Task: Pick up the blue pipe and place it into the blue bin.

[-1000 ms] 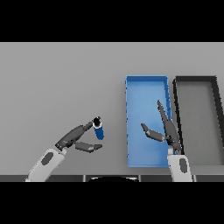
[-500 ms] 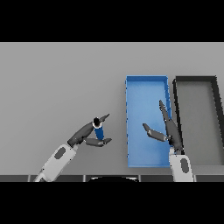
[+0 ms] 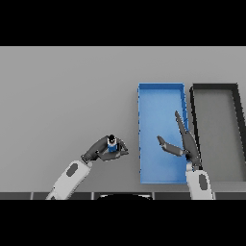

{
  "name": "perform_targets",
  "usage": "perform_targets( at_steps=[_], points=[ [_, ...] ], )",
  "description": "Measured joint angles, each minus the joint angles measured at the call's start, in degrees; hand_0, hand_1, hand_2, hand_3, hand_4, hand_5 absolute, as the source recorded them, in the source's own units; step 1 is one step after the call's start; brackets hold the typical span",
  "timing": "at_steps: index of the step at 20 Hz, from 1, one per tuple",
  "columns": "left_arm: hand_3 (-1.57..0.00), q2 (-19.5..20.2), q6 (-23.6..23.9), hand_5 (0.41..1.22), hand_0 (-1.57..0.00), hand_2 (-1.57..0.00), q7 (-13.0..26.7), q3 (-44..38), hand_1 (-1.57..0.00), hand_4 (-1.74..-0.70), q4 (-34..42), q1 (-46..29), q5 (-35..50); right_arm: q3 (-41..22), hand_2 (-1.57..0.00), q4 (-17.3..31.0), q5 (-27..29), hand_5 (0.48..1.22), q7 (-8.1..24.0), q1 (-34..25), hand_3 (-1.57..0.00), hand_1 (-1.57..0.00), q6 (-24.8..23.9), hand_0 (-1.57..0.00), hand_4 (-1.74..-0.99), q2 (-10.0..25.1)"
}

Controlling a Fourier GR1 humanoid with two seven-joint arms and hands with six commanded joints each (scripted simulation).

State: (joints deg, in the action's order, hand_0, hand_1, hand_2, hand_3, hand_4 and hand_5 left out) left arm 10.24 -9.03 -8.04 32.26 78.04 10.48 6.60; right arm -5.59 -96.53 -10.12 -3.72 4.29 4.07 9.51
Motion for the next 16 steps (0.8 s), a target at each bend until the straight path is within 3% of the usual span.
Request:
perform_targets(
  at_steps=[4, 10, 16],
  points=[
    [-1.44, 0.2, 1.4, 1.174, -1.42, -1.46, -1.4, 1.7, -1.45, -1.52, 0.5, -0.3, -1.8, 0.2, 0.00, 0.4, 0.4, 0.558, 0.7, -0.5, 0.00, 0.00, -0.1, 0.00, -1.174, -0.4],
    [-1.54, -1.5, 2.3, 1.209, -1.53, -1.54, -4.8, 0.7, -1.54, -1.48, 5.6, 0.2, -1.9, 0.2, 0.00, 1.0, -0.2, 0.550, 1.5, -1.0, 0.00, 0.00, -0.3, 0.00, -1.151, -0.1],
    [-1.56, -3.5, 1.7, 1.218, -1.56, -1.56, -0.5, 0.0, -1.56, -1.47, 9.3, 3.1, -2.7, 0.0, 0.00, 1.4, -1.3, 0.564, 0.2, -0.9, 0.00, 0.00, -0.6, 0.00, -1.128, 0.2]
  ],
)
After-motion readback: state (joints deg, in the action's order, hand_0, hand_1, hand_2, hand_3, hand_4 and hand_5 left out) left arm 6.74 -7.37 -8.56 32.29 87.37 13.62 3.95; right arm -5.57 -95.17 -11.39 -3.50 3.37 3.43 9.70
